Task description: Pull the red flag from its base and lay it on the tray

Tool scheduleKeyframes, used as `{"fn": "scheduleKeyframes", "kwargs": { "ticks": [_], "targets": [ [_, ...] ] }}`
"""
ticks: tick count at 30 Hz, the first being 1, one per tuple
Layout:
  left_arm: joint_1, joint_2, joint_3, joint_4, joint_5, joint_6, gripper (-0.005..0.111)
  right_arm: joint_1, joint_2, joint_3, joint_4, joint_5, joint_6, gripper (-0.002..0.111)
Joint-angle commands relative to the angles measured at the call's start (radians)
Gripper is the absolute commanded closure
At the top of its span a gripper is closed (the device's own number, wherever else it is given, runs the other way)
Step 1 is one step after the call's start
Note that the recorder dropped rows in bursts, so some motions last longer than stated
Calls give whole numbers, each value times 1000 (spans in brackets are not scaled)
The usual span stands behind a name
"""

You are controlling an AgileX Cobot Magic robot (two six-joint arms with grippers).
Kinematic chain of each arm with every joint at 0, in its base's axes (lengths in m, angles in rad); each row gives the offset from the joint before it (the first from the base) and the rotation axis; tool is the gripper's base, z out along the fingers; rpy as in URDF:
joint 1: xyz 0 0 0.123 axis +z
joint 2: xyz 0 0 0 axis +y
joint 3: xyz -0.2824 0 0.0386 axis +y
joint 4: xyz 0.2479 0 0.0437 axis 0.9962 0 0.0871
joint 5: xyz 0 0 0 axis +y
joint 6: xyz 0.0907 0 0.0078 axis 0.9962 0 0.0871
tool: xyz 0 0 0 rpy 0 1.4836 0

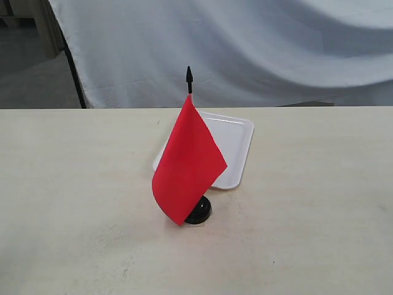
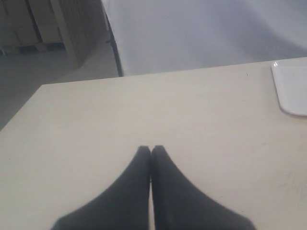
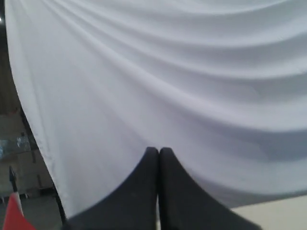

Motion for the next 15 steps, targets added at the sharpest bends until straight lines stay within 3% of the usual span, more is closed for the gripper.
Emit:
{"fn": "scheduleKeyframes", "kwargs": {
  "ticks": [1, 5, 10, 15],
  "targets": [
    [1, -1, 2, 5, -8, -3, 107, -4, -4, 3, -4, -92, 121, 109],
    [1, -1, 2, 5, -8, -3, 107, -4, -4, 3, -4, -85, 308, 109],
    [1, -1, 2, 5, -8, -3, 107, -4, 40, 3, -11, -377, 266, 109],
    [1, -1, 2, 5, -8, -3, 107, -4, 308, -47, -84, -401, 161, 109]
  ]
}}
